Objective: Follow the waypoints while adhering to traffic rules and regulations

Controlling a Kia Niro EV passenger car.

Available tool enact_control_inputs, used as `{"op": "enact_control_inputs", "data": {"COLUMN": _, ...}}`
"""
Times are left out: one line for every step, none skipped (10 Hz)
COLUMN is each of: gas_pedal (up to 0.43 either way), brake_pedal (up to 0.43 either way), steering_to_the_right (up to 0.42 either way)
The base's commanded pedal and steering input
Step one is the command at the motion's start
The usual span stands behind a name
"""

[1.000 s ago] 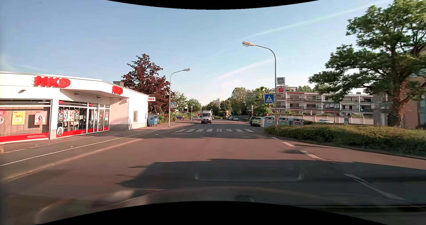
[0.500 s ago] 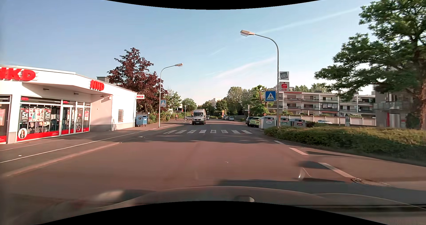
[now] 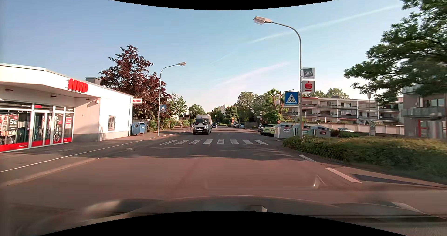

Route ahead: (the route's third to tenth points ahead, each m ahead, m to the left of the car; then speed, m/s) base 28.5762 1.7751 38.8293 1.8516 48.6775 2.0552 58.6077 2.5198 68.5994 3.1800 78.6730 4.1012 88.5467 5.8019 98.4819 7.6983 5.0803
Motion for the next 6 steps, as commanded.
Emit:
{"op": "enact_control_inputs", "data": {"gas_pedal": 0.13, "brake_pedal": 0.0, "steering_to_the_right": -0.017}}
{"op": "enact_control_inputs", "data": {"gas_pedal": 0.138, "brake_pedal": 0.0, "steering_to_the_right": -0.022}}
{"op": "enact_control_inputs", "data": {"gas_pedal": 0.15, "brake_pedal": 0.0, "steering_to_the_right": -0.025}}
{"op": "enact_control_inputs", "data": {"gas_pedal": 0.157, "brake_pedal": 0.0, "steering_to_the_right": -0.028}}
{"op": "enact_control_inputs", "data": {"gas_pedal": 0.169, "brake_pedal": 0.0, "steering_to_the_right": -0.028}}
{"op": "enact_control_inputs", "data": {"gas_pedal": 0.177, "brake_pedal": 0.0, "steering_to_the_right": -0.027}}
